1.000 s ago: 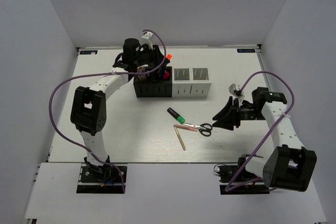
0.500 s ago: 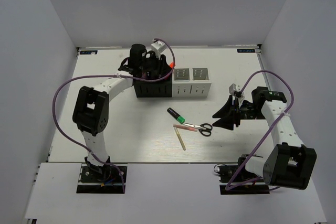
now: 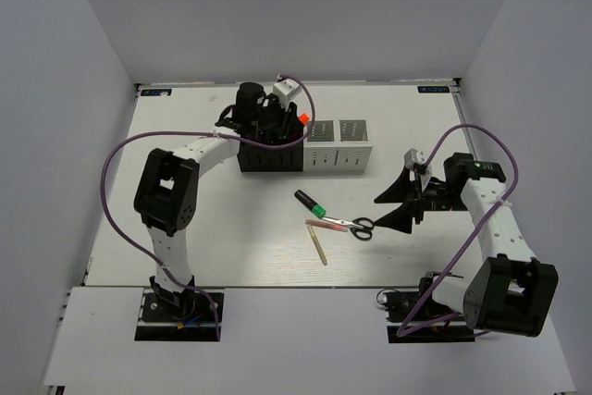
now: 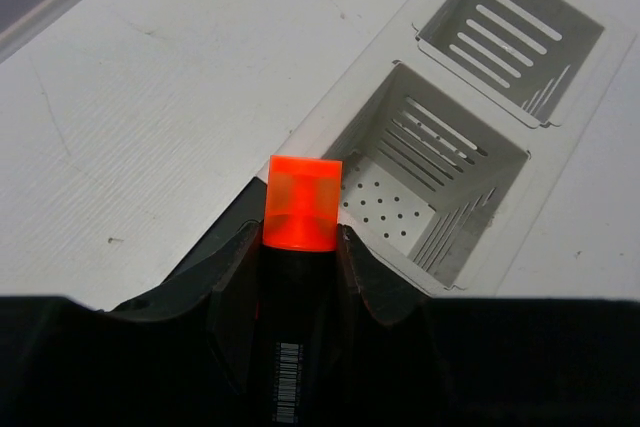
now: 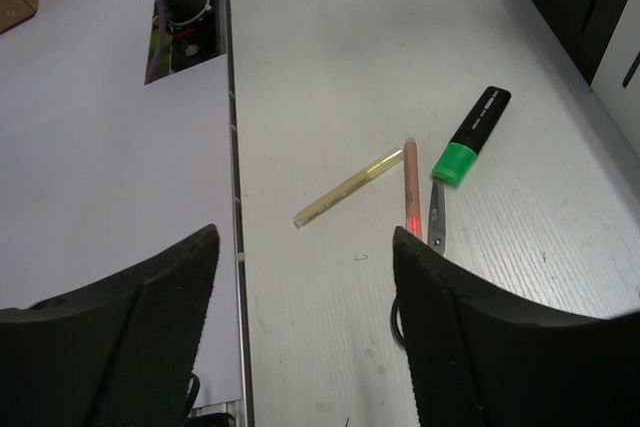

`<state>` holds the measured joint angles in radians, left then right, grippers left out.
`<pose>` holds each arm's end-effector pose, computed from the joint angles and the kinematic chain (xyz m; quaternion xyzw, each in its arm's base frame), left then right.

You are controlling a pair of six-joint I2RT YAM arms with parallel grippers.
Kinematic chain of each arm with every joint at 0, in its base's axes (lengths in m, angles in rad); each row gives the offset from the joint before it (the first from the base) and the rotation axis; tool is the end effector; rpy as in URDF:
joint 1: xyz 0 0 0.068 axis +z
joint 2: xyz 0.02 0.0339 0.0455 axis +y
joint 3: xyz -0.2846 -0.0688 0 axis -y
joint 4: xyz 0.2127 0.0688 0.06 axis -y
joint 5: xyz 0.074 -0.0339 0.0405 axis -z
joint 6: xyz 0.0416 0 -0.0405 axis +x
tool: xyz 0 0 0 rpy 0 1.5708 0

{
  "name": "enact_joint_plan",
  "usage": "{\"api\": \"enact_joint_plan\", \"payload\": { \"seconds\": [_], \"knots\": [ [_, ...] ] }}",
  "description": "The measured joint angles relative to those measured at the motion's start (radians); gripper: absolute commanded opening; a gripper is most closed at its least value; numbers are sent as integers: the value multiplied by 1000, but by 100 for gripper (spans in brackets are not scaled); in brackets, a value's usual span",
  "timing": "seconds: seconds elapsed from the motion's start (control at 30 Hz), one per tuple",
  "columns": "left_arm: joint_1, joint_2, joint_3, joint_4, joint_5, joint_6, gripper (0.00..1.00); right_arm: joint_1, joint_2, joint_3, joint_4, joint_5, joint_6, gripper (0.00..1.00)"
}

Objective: Sort the stationery into containers
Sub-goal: Place the pen in the storage box, then pick up the pen from the center of the board.

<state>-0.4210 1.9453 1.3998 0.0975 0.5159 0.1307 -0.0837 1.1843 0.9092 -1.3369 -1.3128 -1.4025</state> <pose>0.3899 -0.1971 0.2716 0.3536 0.7506 -0.2881 0.4781 0.1331 0.0292 0.2925 -0.4753 0.6337 0.4603 0.4008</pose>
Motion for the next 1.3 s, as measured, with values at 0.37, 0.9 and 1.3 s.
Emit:
{"api": "enact_joint_plan", "payload": {
  "seconds": [0.37,0.9,1.3],
  "knots": [
    [-19,-5,-4,-14,-44,23,84,0,-22,0,0,-4,-1,90],
    [-129,-457,-217,-8,-61,-66,26,3,-169,-40,0,-20,15,26],
    [-148,-1049,-549,-382,-299,-328,65,226,-128,141,431,540,701,90]
  ]
}}
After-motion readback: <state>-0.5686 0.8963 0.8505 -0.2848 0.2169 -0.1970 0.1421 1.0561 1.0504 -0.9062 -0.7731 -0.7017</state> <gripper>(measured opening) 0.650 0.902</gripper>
